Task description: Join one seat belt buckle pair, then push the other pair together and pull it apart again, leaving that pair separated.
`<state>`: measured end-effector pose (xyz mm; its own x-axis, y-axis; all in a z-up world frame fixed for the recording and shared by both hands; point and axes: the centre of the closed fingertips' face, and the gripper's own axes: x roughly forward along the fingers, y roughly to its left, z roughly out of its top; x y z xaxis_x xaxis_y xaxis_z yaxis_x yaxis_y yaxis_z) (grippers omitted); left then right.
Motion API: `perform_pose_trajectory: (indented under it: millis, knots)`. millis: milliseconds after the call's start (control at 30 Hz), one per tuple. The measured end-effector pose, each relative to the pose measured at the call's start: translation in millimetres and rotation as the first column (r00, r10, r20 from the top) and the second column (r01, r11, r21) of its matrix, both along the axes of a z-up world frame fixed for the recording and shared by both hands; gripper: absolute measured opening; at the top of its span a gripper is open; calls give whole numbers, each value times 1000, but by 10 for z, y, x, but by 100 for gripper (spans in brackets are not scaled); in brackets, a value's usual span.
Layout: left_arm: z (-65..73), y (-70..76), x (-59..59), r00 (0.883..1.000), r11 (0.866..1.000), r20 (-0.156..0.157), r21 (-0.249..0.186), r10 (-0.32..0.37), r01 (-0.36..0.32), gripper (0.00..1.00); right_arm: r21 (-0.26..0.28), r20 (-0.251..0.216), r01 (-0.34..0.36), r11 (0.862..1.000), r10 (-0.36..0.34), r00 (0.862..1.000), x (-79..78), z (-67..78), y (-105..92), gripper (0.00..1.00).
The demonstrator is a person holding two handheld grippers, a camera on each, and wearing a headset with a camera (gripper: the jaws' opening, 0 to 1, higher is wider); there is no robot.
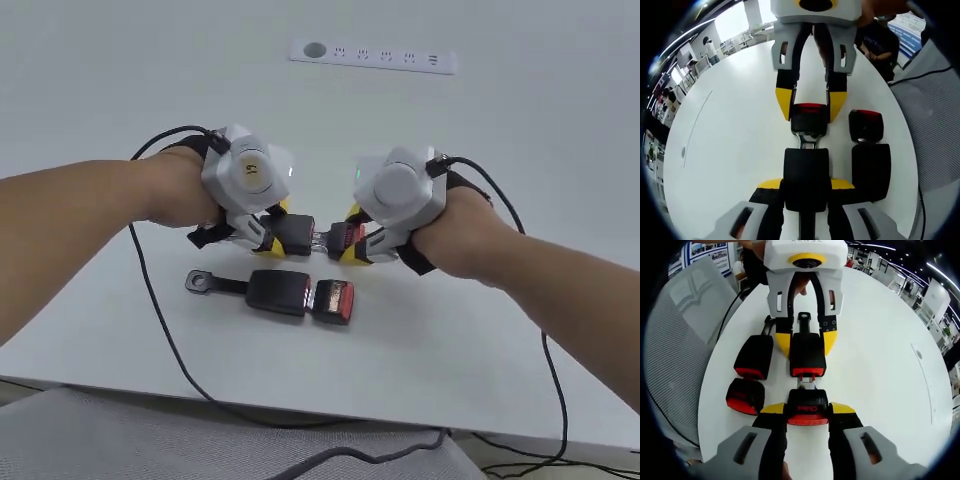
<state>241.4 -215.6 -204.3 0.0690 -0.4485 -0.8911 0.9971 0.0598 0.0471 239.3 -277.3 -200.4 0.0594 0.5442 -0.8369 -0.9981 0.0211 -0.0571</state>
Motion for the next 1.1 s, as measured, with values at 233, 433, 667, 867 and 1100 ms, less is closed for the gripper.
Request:
perform_pose_trajectory:
  millis: [233,433,667,867,1100]
  knots:
    - [-2,-14,-3,1000,1000,0,4,-18,18,33,-11,9,-8,1000,8,1000,-34,-11,-57,30]
    - [-1,-20,-7,1000,1000,-3,4,-19,19,33,-14,6,7,1000,-6,1000,-4,-7,-185,30]
    - [-1,-24,-12,1000,1000,-3,5,-18,18,33,-22,4,21,1000,-21,1000,-20,-53,-355,30]
    - [14,-36,-26,1000,1000,-4,-1,-9,9,33,-47,20,35,998,-34,999,-24,-27,-620,30]
    - [27,-46,-41,1000,1000,-1,5,-9,9,33,-76,27,64,995,-62,998,-11,-32,-990,31]
